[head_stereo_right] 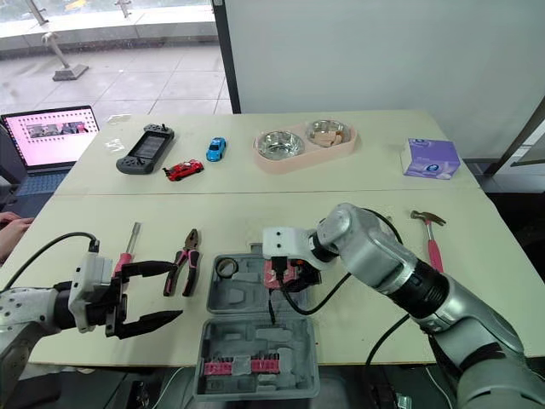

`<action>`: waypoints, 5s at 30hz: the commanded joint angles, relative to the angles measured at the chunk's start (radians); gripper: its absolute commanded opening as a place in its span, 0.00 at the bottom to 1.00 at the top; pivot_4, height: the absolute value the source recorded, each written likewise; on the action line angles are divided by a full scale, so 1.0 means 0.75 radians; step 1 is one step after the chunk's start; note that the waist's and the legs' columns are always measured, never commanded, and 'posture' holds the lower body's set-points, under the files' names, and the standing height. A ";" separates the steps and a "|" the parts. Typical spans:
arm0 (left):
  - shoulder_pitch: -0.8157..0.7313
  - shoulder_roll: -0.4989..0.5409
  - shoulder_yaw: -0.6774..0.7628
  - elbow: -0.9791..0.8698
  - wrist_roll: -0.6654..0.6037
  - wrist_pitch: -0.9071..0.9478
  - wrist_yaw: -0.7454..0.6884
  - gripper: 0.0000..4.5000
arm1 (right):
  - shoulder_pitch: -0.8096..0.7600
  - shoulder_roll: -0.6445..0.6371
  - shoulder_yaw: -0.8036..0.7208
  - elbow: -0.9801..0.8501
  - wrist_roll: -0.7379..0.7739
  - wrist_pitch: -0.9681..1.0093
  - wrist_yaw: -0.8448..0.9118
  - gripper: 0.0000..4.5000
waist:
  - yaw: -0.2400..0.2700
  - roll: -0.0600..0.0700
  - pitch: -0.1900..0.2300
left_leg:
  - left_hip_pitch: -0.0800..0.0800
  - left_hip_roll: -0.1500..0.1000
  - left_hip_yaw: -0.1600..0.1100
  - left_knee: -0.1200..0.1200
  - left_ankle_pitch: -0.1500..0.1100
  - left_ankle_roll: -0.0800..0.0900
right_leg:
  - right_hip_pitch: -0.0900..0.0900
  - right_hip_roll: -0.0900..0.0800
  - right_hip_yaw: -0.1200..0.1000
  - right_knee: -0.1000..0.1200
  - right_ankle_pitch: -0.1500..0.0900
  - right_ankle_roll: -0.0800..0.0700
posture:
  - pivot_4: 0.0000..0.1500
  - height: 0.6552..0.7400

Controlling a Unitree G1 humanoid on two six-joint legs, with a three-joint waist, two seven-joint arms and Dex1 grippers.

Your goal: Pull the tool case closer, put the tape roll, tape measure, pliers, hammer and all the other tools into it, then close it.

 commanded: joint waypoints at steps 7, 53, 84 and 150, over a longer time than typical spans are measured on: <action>0.014 -0.007 -0.007 -0.050 0.004 -0.007 0.016 1.00 | -0.102 0.049 0.091 0.215 -0.167 -0.164 -0.005 0.64 | -0.006 0.000 0.000 | 0.001 0.000 0.000 0.000 0.000 0.000 | 0.000 0.000 0.000 0.001 0.000 0.000 | 1.00 0.81; 0.024 -0.010 -0.014 -0.105 -0.013 0.033 0.071 1.00 | 0.165 0.027 -0.366 -0.088 0.014 0.088 -0.016 0.87 | -0.003 0.000 0.000 | 0.001 0.000 0.000 0.000 0.001 -0.001 | 0.000 0.000 0.000 0.003 0.000 -0.001 | 1.00 0.81; 0.029 -0.005 -0.002 -0.095 -0.011 0.024 0.077 1.00 | 0.594 0.181 -0.502 0.373 0.124 -0.565 -0.412 0.35 | -0.002 -0.002 -0.003 | 0.005 0.001 0.000 0.000 0.001 -0.001 | 0.004 0.001 0.000 0.003 0.001 -0.001 | 1.00 0.81; 0.081 -0.421 0.279 -0.007 0.060 0.370 0.887 1.00 | 0.937 -0.062 -1.077 -0.241 0.839 -0.405 -0.376 0.98 | 0.010 -0.002 -0.024 | 0.005 0.001 0.001 0.001 -0.002 0.004 | 0.007 0.000 0.001 -0.001 0.000 0.000 | 1.00 0.81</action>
